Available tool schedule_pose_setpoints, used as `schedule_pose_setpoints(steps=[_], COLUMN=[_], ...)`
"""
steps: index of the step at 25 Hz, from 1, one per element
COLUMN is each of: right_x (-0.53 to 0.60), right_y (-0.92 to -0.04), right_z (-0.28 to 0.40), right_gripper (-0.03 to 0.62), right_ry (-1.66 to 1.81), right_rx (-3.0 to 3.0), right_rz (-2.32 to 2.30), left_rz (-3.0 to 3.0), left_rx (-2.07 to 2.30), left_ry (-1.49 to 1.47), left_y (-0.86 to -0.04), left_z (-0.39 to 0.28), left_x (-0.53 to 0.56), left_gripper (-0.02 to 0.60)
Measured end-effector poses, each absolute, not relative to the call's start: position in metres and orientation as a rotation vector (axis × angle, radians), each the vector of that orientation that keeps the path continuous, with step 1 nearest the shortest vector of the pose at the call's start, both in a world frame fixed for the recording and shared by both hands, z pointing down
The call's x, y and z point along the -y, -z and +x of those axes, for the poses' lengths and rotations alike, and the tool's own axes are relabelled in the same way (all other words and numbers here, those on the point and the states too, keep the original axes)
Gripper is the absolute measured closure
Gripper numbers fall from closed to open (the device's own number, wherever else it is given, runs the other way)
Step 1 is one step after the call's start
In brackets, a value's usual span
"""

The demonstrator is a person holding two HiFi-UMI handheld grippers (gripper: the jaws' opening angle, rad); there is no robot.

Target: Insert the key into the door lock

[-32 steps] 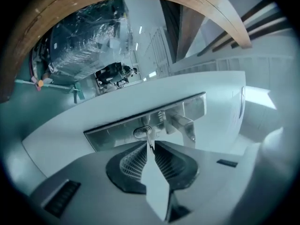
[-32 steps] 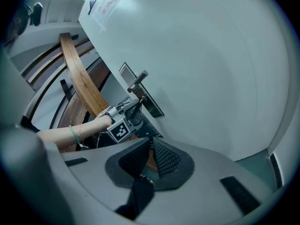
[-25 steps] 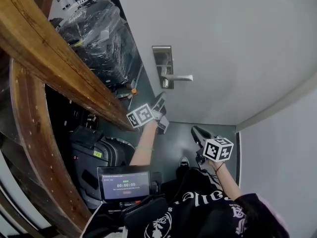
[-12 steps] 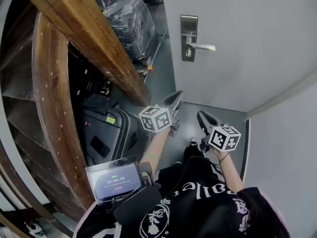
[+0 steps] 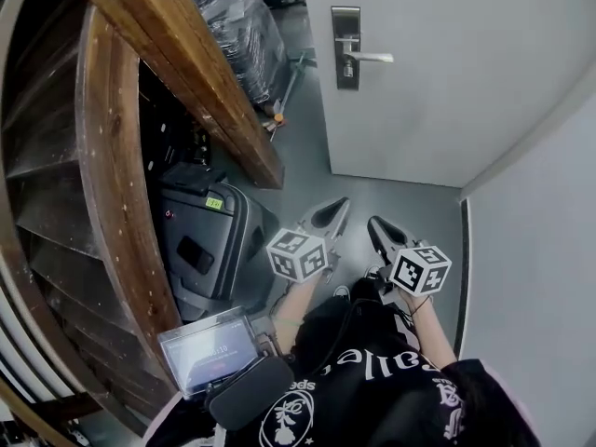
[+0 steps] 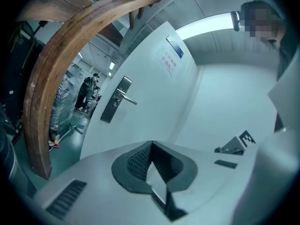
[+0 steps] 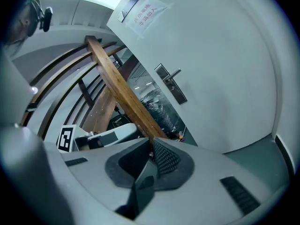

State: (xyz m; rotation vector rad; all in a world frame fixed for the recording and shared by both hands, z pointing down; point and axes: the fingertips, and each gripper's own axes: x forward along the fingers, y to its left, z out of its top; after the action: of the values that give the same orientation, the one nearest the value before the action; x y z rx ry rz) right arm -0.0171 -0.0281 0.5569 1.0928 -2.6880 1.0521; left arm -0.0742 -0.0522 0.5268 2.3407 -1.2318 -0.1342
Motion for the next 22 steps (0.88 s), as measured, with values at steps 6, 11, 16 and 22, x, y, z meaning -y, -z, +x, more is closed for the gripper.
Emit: schedule_pose_setpoints(steps=[6, 11, 16, 22], right_x=[-0.009, -0.049, -0.109, -0.176], right_y=[-0.543, -0.538, -0.538, -0.542], right_z=[0.007, 0.041, 0.085, 0.122], right_gripper=[0.557, 0.557, 0.557, 0.557], right_ry=[-1.03, -1.007, -0.977, -0.961], right_rx=[2.723, 2.744, 2.748, 2.75], right_rz=[1.121, 1.125, 1.085, 1.01], left_rz=[2.369, 2.372, 2.32, 2.282], left_rx=[1.247, 1.262, 1.294, 1.388], left_ry=[0.13, 0.15, 0.245, 0.203], left_y=[-0.514, -0.506, -0.497, -0.51], left_z=[-0.053, -0.02, 0.019, 0.051], left_x=[0.002, -0.044, -0.106, -0.184], left_gripper=[0.577, 0.577, 0.577, 0.577])
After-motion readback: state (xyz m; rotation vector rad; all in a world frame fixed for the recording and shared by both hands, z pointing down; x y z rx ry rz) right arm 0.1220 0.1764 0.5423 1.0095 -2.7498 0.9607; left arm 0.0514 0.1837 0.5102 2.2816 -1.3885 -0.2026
